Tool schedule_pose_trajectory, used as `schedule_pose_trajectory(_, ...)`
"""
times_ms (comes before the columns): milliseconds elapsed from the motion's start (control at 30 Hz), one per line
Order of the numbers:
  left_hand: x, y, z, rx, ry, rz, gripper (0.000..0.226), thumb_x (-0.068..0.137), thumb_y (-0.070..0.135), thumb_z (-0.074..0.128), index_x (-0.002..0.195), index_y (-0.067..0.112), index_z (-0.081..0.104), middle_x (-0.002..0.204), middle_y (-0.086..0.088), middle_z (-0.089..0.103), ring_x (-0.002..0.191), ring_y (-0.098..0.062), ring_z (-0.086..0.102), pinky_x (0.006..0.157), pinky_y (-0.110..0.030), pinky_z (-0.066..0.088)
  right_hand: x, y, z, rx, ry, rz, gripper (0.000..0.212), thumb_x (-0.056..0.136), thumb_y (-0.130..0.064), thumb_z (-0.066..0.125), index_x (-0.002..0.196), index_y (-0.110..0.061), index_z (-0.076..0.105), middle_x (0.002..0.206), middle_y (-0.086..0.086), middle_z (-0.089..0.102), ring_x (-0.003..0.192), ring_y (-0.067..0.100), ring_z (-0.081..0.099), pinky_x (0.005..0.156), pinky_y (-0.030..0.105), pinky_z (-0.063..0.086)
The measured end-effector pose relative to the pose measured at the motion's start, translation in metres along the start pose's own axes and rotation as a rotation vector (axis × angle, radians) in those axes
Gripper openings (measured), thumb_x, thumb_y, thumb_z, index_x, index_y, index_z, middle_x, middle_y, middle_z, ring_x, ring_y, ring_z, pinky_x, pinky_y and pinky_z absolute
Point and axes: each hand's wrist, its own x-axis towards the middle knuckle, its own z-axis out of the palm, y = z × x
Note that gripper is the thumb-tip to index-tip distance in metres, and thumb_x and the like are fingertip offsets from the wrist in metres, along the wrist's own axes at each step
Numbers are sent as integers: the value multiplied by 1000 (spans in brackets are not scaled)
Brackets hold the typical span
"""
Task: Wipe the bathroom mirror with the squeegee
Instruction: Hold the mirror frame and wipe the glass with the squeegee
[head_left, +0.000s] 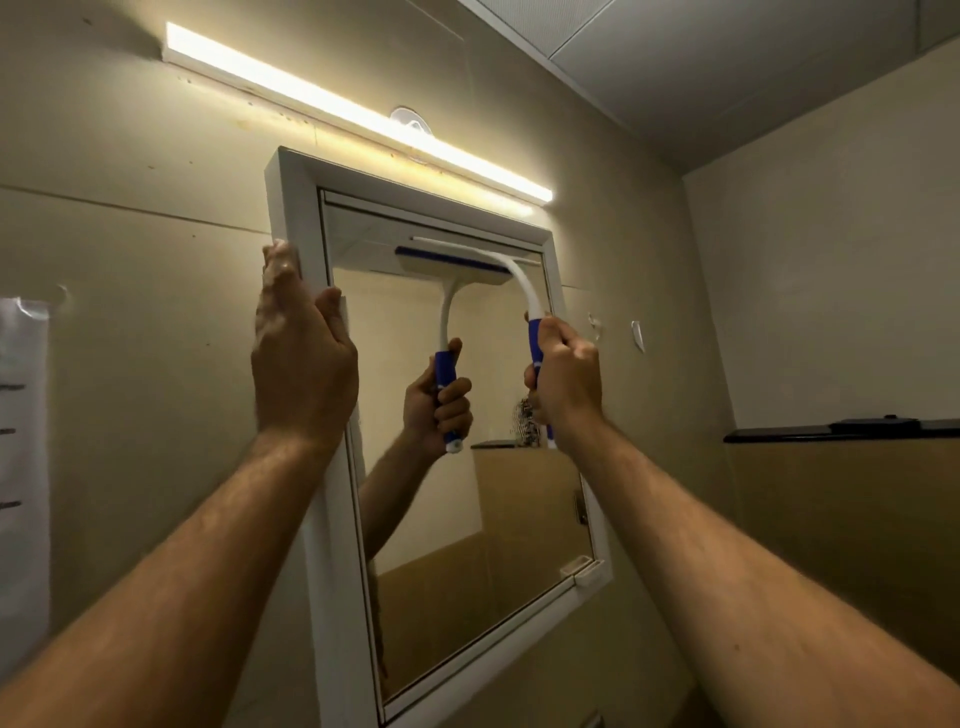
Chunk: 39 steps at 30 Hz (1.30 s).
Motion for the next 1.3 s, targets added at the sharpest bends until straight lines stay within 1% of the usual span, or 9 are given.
schedule_pose_trajectory(100,-1,-11,-4,-27,-36,-74,41,101,47,17,126,28,44,59,6,35,41,-6,26,41,-21,23,-1,6,-2,26,-36,44,24,103,-40,37,90,-35,57,64,3,49,47,11,41,39,21,35)
schedule_pose_trajectory(300,-26,-40,-14,-130,-106,-145,51,100,49,7,124,24,44,58,3,33,40,-8,26,40,-21,23,-21,43,-13,14,-31,21,34,104,-38,37,115,-20,64,62,2,46,41,5,39,36,17,33)
schedule_pose_trajectory(400,-14,-25,-9,-101,-132,-111,45,100,47,14,125,24,44,58,4,34,40,-7,25,40,-21,23,-11,27,-11,0,-43,1,31,103,-39,37,110,-22,62,63,3,47,44,7,40,37,18,35)
schedule_pose_trajectory(500,6,0,-3,-22,-88,-68,44,101,47,16,127,26,44,58,6,33,40,-6,25,40,-19,22,7,4,-2,10,-66,-21,25,103,-40,37,104,-30,60,62,2,48,44,8,40,38,22,34)
schedule_pose_trajectory(633,16,8,-4,-35,-104,-57,41,101,47,18,127,28,45,58,7,33,40,-4,23,40,-19,18,18,-1,4,30,-77,-2,31,103,-40,37,117,-26,60,60,2,48,42,8,39,38,22,33)
schedule_pose_trajectory(800,-4,-29,-19,-108,-147,-104,40,100,46,20,123,27,47,57,6,33,39,-5,21,39,-19,16,-3,34,-11,47,-55,22,25,102,-40,40,98,-31,62,62,4,47,40,7,38,36,21,32)
schedule_pose_trajectory(900,-6,-37,-24,-83,-133,-98,40,100,46,21,123,26,48,58,5,32,40,-6,23,40,-21,18,-4,38,-20,15,-31,4,27,103,-39,39,105,-26,63,64,5,47,42,8,39,36,19,34)
schedule_pose_trajectory(1067,23,-9,-13,43,-54,-40,43,101,47,16,125,28,47,57,7,32,40,-5,20,40,-20,14,27,15,-10,2,-21,-9,34,103,-40,37,121,-22,60,61,3,47,42,9,38,36,21,32)
schedule_pose_trajectory(1300,10,-33,-19,-86,-124,-84,42,100,47,18,123,28,48,57,7,31,39,-5,16,40,-19,13,16,45,-10,28,-37,-3,34,102,-42,37,112,-25,64,61,5,44,40,9,34,36,20,30)
